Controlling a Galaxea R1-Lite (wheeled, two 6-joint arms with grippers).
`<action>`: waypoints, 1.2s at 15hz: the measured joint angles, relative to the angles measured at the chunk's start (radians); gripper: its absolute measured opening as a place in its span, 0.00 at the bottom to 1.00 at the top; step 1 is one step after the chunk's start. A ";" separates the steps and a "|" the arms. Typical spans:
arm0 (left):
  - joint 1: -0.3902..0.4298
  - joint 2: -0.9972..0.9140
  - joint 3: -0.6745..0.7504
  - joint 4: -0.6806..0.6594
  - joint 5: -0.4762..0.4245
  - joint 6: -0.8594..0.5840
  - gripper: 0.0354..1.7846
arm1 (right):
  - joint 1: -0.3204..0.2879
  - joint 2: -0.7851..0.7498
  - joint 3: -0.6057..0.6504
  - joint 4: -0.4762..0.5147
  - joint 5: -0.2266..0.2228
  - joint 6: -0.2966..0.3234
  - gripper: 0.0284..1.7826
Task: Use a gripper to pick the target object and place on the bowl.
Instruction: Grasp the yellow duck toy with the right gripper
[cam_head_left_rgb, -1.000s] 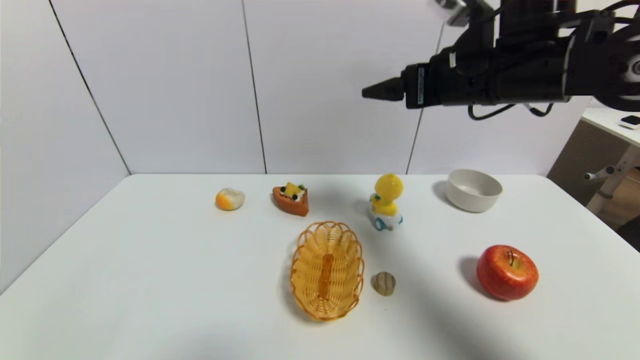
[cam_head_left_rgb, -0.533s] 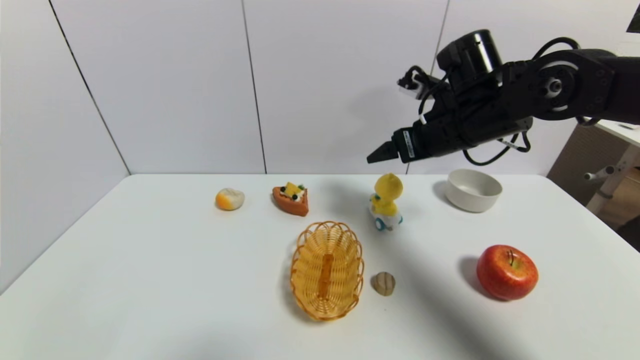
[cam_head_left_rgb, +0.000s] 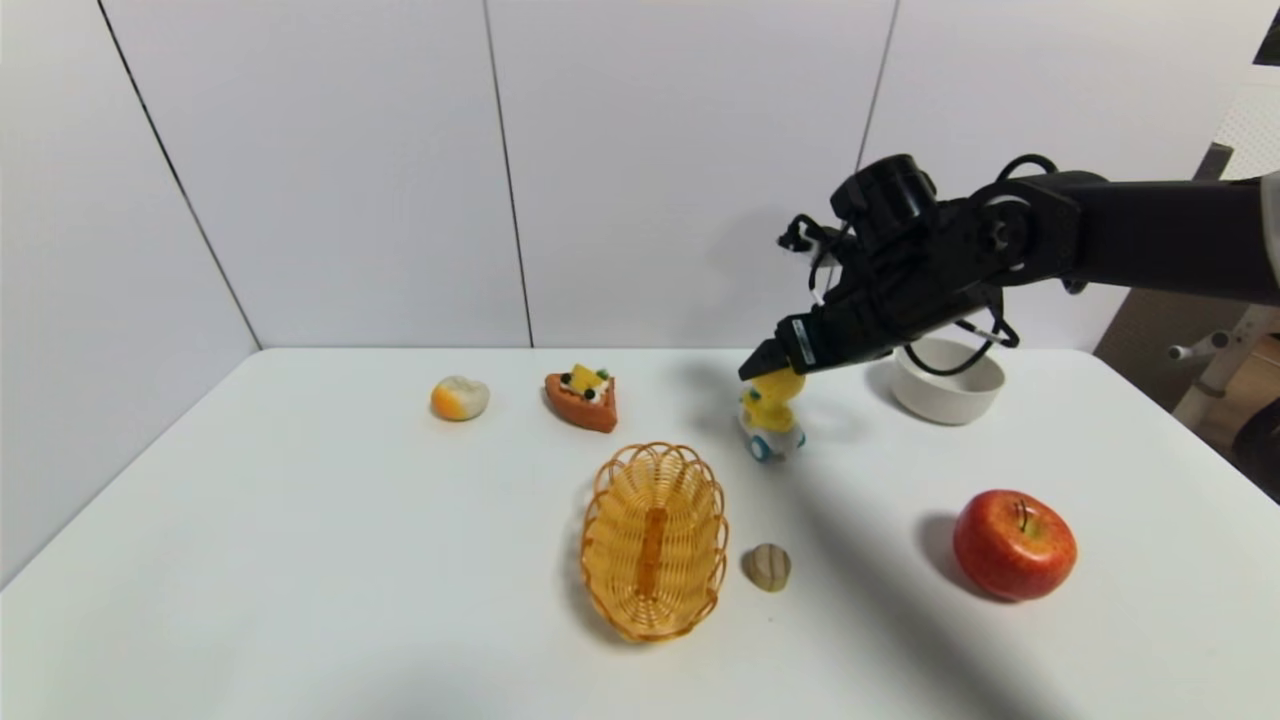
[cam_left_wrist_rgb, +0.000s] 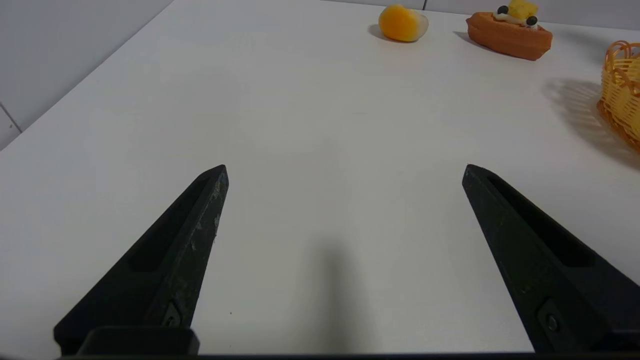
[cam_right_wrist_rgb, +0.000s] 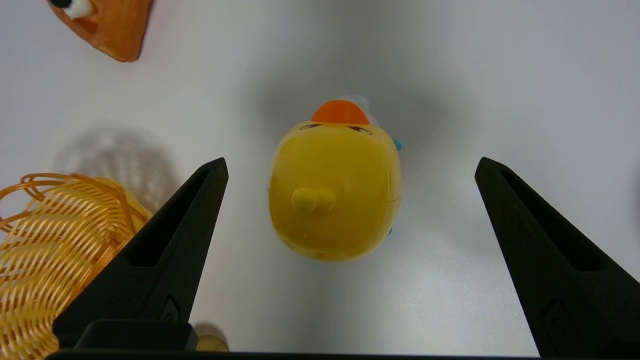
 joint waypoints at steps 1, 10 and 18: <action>0.000 0.000 0.000 0.000 0.000 0.000 0.94 | 0.000 0.010 -0.005 0.000 0.000 0.000 0.96; 0.000 0.000 0.000 0.000 0.000 0.000 0.94 | 0.009 0.068 -0.042 -0.006 0.000 -0.004 0.96; 0.000 0.000 0.000 0.000 0.000 0.000 0.94 | 0.009 0.088 -0.047 -0.006 0.002 -0.003 0.96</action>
